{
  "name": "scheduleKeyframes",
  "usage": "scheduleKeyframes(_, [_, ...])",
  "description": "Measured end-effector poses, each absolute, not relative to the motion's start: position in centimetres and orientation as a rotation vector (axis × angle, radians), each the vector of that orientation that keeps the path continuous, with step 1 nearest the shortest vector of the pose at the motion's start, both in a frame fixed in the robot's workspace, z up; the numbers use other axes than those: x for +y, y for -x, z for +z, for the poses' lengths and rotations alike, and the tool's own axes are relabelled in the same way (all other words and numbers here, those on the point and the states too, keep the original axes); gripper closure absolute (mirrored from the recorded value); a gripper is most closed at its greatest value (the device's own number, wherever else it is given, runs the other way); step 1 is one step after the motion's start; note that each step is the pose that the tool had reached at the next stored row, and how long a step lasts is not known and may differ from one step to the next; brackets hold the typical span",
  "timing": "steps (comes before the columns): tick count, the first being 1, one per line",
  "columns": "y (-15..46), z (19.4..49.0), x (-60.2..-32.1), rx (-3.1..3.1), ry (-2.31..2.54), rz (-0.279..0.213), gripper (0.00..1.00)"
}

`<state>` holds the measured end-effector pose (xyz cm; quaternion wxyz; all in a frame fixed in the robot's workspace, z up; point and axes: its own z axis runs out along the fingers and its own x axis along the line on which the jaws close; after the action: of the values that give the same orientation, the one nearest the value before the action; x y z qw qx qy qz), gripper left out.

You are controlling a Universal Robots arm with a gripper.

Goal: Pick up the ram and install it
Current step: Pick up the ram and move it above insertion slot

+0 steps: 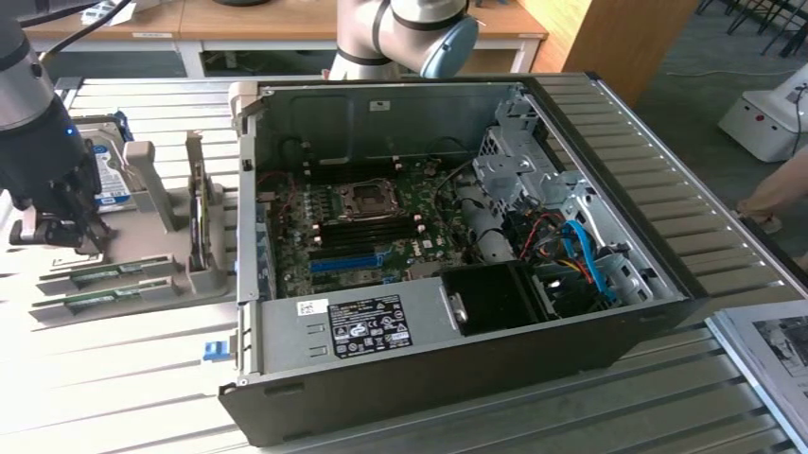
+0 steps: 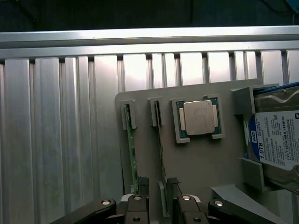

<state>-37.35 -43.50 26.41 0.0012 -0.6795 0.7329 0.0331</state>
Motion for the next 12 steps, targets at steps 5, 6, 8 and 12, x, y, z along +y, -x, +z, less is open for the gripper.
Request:
scheduleKeyframes(5, [37.35,26.40,-43.50,2.298,2.136,0.104,0.71])
scheduleKeyframes(6, [37.35,26.40,-43.50,2.296,2.138,0.104,0.71])
scheduleKeyframes(8, [37.35,26.39,-43.50,2.291,2.144,0.104,0.71])
scheduleKeyframes(12, [37.35,26.39,-43.50,2.280,2.156,0.104,0.71])
